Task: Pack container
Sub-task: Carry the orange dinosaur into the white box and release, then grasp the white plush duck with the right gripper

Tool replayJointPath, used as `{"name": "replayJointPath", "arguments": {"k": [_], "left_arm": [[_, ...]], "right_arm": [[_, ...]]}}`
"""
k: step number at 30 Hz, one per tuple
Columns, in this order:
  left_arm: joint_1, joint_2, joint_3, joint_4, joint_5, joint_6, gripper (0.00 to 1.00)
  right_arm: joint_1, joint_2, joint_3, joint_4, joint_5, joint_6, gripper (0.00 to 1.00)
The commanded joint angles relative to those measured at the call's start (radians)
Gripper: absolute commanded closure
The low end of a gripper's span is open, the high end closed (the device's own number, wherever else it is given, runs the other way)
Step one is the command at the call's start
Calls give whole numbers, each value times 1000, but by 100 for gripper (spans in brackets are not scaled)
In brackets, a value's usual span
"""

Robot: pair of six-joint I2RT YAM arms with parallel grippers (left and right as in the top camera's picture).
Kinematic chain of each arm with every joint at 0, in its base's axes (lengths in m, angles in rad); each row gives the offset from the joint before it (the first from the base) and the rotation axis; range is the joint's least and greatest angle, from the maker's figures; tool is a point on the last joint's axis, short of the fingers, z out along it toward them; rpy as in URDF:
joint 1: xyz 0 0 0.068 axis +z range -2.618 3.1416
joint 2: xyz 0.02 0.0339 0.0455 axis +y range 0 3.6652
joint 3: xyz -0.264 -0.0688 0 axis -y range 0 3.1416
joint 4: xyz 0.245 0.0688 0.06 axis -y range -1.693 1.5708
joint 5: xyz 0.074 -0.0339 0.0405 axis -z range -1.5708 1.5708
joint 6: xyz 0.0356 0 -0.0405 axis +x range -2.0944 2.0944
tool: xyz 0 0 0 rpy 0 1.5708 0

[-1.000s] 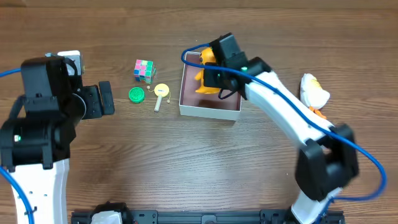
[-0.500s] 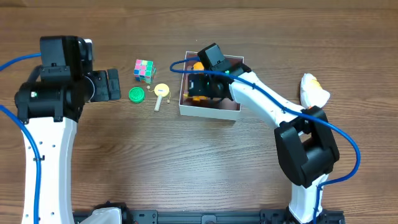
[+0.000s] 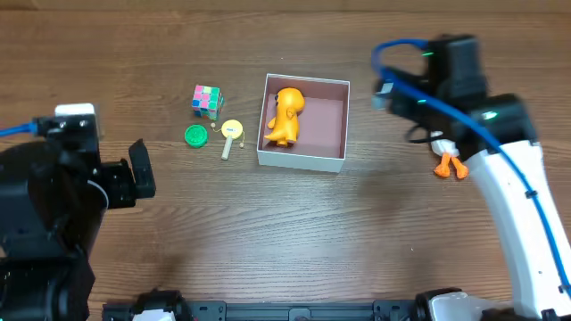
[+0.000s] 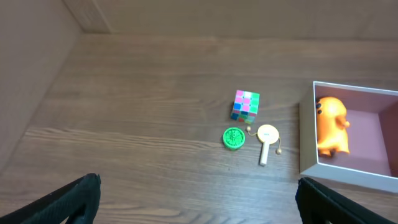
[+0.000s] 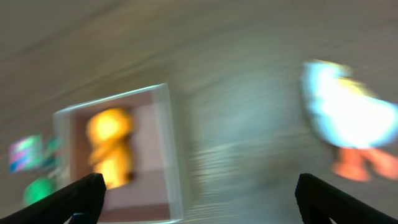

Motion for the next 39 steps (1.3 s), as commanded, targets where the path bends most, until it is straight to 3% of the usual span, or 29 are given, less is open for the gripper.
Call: {"name": "replayJointPath", "arguments": {"k": [1,7,17,18,19,21,24,25,30,34,39], "left_arm": [[6,9,10,-24,-3,19,0],[6,24,10,-52,-3,19,0],[6,27,10,-51,-3,19,0],[6,27,10,-51,-3,19,0],[6,27,10,-51,-3,19,0],[6,27,10,-51,-3,19,0],[6,27,10,-51,-3,19,0],[6,27,10,-52,-2,19,0],[6,27,10,-51,-3,19,0],[6,28,10,-52,-2,19,0],[6,28,10,-51,-2,19,0]], "right_arm": [[-159,40,-50,-23,18,-31,0],[-269,151,-167,97,53,-109,0],[-344,452,-170,190,138,-145,1],[-344,472,-170,192,134,-145,6],[-344,486,-170,192,127,-143,20],[-343,496,-170,188,106,-144,37],[-343,493,-167,167,45,-136,76],[-343,490,-163,153,40,-129,82],[-289,361,-124,69,37,-122,93],[-138,132,-84,2,-4,-88,96],[150,-57,-82,103,-39,71,96]]}}
